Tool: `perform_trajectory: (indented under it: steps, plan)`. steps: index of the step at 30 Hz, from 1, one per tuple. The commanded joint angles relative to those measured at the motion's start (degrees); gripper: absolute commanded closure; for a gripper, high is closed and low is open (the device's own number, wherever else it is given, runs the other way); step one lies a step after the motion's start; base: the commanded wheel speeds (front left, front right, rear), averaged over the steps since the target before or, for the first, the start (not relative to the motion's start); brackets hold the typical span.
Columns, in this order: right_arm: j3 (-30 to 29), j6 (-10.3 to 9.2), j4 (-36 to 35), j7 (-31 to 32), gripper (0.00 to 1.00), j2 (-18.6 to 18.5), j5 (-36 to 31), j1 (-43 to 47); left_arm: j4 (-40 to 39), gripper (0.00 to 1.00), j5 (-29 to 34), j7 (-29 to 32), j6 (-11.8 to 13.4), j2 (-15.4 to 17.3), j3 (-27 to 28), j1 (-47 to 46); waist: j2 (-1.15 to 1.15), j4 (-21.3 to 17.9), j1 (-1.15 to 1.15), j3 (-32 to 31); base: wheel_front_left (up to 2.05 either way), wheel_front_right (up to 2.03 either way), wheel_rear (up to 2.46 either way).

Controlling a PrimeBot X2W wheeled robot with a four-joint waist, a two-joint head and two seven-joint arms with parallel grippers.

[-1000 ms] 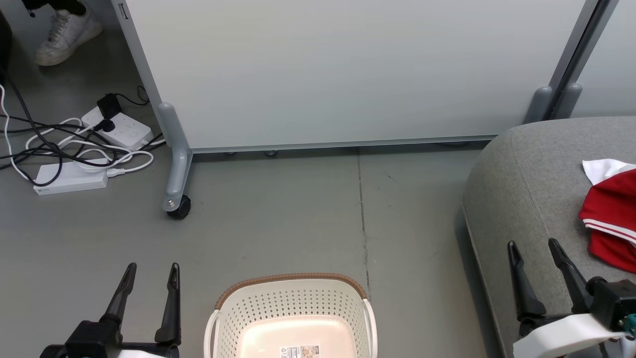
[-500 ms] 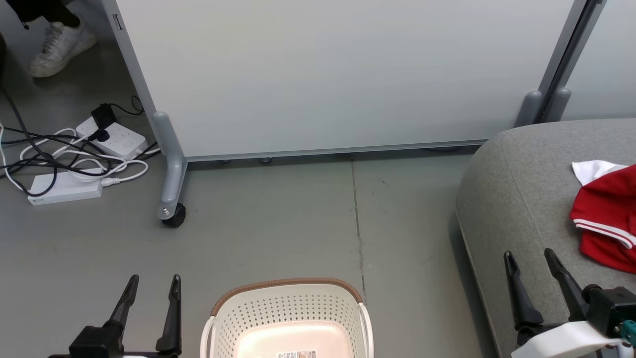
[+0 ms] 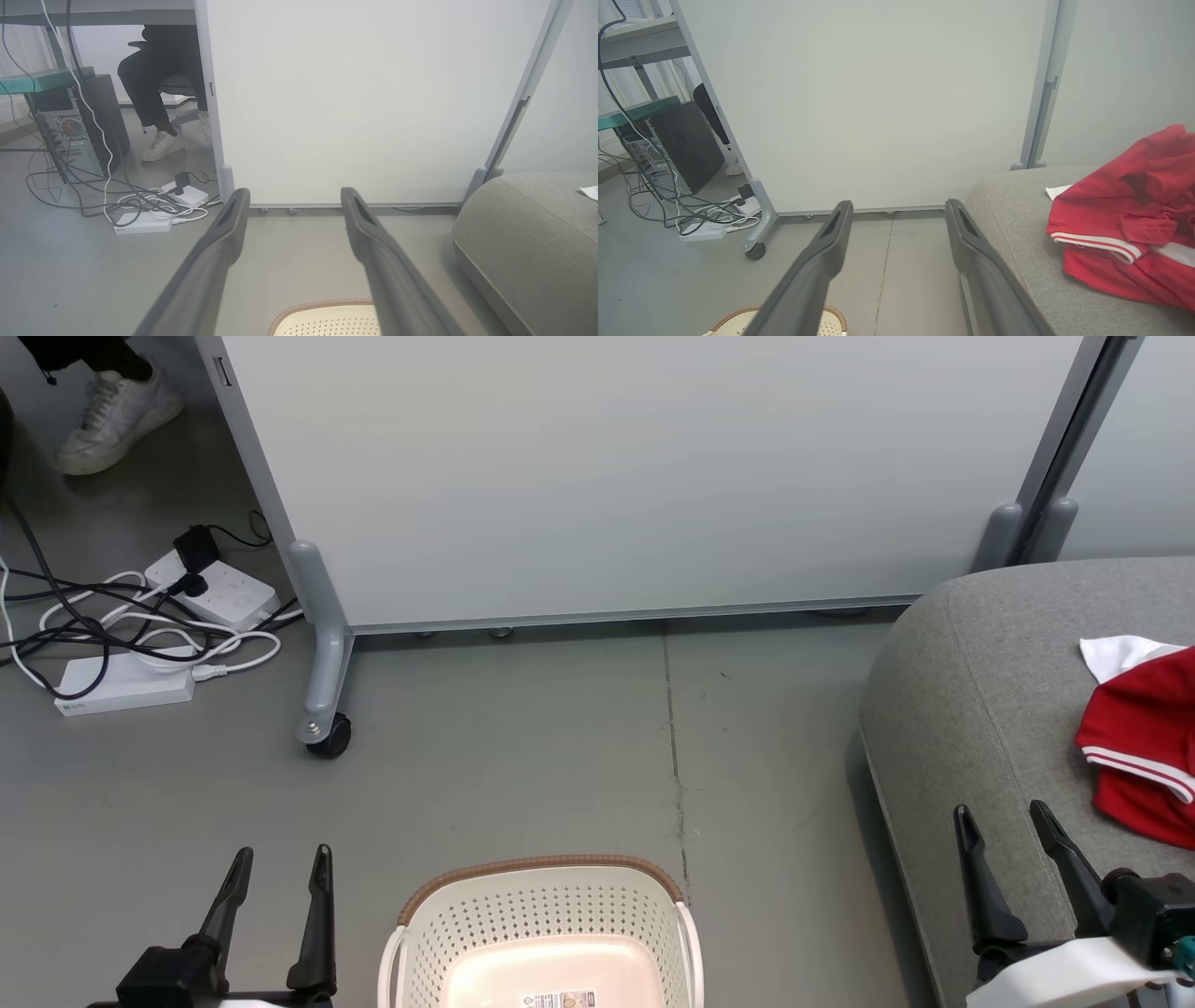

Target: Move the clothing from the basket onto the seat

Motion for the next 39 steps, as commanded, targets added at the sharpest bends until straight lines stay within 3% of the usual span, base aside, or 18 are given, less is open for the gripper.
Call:
perform_trajectory:
  steps: [1,8,9,13,39]
  plan:
    - [-0.06,0.01,-0.35,-0.36,0.00,-0.15,0.18,0.42,-0.14,0.00,0.00,-0.12,-0.03,0.08,0.26,-0.21,0.00,0.04,0.00,0.01,0.00,0.00,0.00]
    - [-0.21,0.01,-0.52,-0.37,0.00,-0.15,0.33,0.46,-0.04,0.00,0.29,-0.40,0.28,0.06,0.29,-0.01,0.00,0.25,0.00,0.19,0.00,0.00,0.00]
    - [-0.09,0.00,0.09,0.00,1.00,0.02,0.06,0.04,0.15,1.00,-0.01,-0.06,0.03,-0.08,0.08,0.02,0.00,0.25,0.00,0.19,0.00,0.00,0.00]
    - [-0.23,0.00,2.01,0.29,1.00,0.62,0.86,0.68,1.75,1.00,-0.78,0.05,-0.15,-1.47,-0.60,0.45,0.00,0.25,0.00,0.21,0.00,0.00,0.00]
    - [-9.55,0.00,7.41,8.62,1.00,-1.33,29.83,-3.13,6.37,1.00,-24.40,-0.17,-7.32,-6.39,-1.91,-5.84,0.00,0.12,0.00,0.65,0.00,0.00,0.00]
